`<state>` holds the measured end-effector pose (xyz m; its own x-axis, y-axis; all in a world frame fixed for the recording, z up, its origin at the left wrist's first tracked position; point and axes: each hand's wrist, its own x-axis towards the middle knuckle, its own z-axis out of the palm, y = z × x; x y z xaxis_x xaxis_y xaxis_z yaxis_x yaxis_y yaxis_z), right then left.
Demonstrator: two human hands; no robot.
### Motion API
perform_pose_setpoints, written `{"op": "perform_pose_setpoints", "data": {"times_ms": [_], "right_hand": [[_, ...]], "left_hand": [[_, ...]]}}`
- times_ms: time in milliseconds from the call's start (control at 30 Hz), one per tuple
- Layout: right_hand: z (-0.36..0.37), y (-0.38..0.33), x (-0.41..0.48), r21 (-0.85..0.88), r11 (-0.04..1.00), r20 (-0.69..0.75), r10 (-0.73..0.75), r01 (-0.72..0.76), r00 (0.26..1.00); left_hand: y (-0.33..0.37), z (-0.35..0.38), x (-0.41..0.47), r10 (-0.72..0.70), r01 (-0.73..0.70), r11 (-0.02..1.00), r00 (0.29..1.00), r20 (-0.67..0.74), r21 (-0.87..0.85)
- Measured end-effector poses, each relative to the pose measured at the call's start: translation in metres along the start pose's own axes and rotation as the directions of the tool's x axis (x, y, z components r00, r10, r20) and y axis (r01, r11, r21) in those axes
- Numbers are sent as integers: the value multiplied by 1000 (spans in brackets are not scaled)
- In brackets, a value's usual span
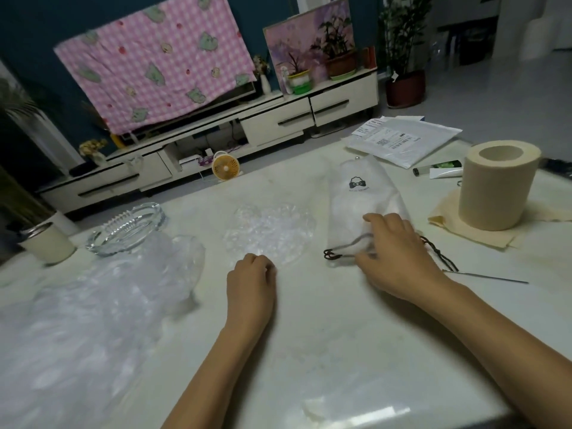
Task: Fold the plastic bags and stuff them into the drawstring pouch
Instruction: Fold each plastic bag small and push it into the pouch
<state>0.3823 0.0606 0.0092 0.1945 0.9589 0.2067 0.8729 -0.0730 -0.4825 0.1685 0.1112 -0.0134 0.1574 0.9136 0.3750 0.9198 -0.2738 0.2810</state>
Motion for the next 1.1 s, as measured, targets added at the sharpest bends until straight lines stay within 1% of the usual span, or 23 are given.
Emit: {"op": "perform_pose_setpoints", "data": {"times_ms": [100, 200, 267, 333, 433, 500, 567, 600, 667, 700, 767, 833, 933, 1033, 1100], "right_hand": [[-9, -1, -8, 25, 1000, -122, -10, 13, 993], [-18, -2, -12, 87, 996, -217, -15, 35, 976], [-21, -1, -14, 97, 993, -252, -39, 65, 967], [-25, -4, -23, 109, 989, -254, -66, 96, 965], [-26, -8, -39, 95, 984, -232, -124, 150, 965], [-25, -10, -48, 51, 979, -210, -182, 197, 961], [-25, -18, -58, 27, 973, -160, -223, 230, 962], [-25, -23, -63, 43, 969, -130, -237, 244, 963], [-23, -34, -72, 110, 963, -67, -239, 245, 969], [-24, -40, -82, 128, 960, -30, -248, 250, 968], [-24, -48, -96, 111, 953, 55, -288, 281, 956], [-24, -53, -110, 65, 949, 139, -315, 309, 939], [-22, -60, -129, 31, 938, 236, -342, 345, 910], [-11, -66, -148, 22, 917, 242, -392, 399, 888], [-5, -67, -150, -33, 896, 220, -426, 444, 877]], "left_hand": [[-4, -6, -3, 0, -10, 995, 995, -97, -102], [-6, -21, -8, -20, -25, 983, 970, -244, -180], [-5, -32, -14, -44, -31, 965, 960, -278, -261], [-5, -41, -24, -20, -56, 944, 974, -224, -325], [-12, -50, -41, 88, -126, 959, 984, -156, -252], [-17, -54, -50, 124, -133, 963, 991, -54, -234], [-22, -61, -62, 165, -143, 956, 984, 65, -257], [-23, -64, -68, 188, -158, 955, 977, 98, -253], [-24, -67, -80, 225, -196, 952, 969, 105, -233], [-23, -72, -88, 224, -198, 955, 969, 100, -219], [-20, -77, -95, 210, -189, 966, 971, 111, -175], [-14, -81, -96, 181, -163, 980, 971, 160, -118], [-6, -80, -93, 127, -136, 990, 960, 251, 19], [3, -73, -89, 35, -70, 993, 947, 320, 98], [5, -69, -82, 3, -19, 999, 951, 310, 49]]}}
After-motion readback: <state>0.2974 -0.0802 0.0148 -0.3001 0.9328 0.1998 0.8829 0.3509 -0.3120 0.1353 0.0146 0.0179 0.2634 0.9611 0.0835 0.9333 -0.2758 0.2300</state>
